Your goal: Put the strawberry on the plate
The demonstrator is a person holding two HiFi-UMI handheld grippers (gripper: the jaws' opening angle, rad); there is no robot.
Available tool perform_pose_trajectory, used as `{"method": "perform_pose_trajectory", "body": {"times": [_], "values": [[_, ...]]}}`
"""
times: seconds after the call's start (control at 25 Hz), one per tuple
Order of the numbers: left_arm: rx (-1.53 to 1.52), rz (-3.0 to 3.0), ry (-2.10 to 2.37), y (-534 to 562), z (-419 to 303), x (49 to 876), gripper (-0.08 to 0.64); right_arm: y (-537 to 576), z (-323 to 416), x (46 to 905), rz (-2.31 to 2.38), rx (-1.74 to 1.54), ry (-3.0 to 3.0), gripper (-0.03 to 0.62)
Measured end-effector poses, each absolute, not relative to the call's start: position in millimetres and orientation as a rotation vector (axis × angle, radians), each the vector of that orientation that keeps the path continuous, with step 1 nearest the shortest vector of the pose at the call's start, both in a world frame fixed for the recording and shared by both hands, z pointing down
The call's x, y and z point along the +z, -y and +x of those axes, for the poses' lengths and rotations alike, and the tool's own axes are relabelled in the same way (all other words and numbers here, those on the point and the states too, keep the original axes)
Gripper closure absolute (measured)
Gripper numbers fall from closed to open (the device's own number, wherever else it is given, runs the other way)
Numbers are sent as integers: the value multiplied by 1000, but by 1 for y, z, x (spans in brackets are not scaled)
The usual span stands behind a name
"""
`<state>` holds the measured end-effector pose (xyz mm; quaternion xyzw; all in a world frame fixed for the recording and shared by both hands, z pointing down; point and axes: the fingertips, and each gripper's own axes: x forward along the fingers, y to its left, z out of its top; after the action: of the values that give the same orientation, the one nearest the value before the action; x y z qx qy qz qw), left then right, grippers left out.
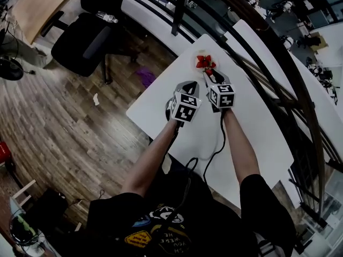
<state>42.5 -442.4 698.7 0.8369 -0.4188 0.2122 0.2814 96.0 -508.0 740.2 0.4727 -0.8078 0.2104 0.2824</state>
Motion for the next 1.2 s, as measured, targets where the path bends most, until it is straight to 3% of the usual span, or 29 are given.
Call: {"method": "perform_pose_trajectory", "body": {"times": [0.56, 1.2], "values": [[528, 2118, 1150, 418, 12, 719, 555, 522, 104, 803, 1266, 603, 2032, 451], [520, 2110, 1108, 394, 20, 713, 555, 534, 103, 819, 1276, 634, 1975, 444]]}}
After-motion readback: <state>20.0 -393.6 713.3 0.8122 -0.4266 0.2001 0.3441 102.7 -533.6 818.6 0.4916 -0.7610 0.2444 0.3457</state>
